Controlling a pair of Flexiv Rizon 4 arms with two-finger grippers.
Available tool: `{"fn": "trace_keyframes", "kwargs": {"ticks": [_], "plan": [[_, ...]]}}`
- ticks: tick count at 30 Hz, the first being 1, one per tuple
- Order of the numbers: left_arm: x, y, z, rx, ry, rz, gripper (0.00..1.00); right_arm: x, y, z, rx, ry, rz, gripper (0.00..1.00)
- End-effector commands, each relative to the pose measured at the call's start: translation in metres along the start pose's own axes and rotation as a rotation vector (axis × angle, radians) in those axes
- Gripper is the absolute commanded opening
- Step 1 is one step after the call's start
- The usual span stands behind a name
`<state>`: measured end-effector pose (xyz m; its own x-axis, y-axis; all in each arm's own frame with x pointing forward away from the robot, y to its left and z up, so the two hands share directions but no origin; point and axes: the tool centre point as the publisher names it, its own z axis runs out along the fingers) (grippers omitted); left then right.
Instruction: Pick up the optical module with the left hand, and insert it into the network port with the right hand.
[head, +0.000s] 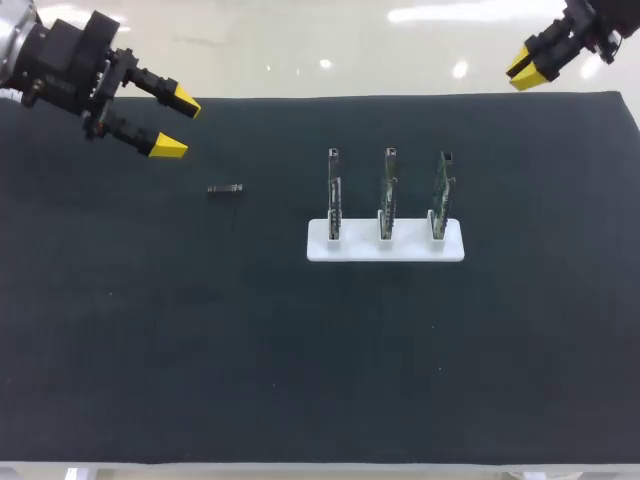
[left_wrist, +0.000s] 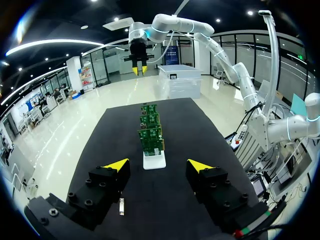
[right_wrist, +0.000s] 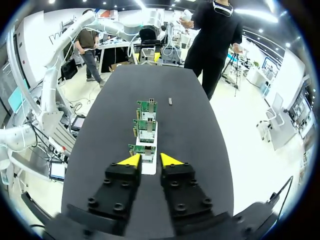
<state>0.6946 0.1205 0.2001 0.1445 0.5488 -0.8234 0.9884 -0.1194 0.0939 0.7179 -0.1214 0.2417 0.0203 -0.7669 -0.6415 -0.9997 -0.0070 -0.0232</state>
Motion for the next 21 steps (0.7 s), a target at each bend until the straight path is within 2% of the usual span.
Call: {"fn": "trace_keyframes", "kwargs": {"ticks": [1, 12, 17, 21], "plan": [[0.000, 0.000, 0.000, 0.000, 0.002, 0.000, 1.00, 0.000, 0.003, 0.000, 0.007, 0.000, 0.000, 1.00], [0.000, 0.000, 0.000, 0.000, 0.002, 0.000, 1.00, 0.000, 0.003, 0.000, 0.007, 0.000, 0.000, 1.00], [0.023, -0.005, -0.005, -0.036, 0.138, -0.008, 1.00, 0.000, 0.003, 0.000, 0.007, 0.000, 0.000, 1.00], [0.048, -0.005, -0.016, -0.001, 0.240, -0.030, 1.00, 0.000, 0.003, 0.000, 0.007, 0.000, 0.000, 1.00]]}}
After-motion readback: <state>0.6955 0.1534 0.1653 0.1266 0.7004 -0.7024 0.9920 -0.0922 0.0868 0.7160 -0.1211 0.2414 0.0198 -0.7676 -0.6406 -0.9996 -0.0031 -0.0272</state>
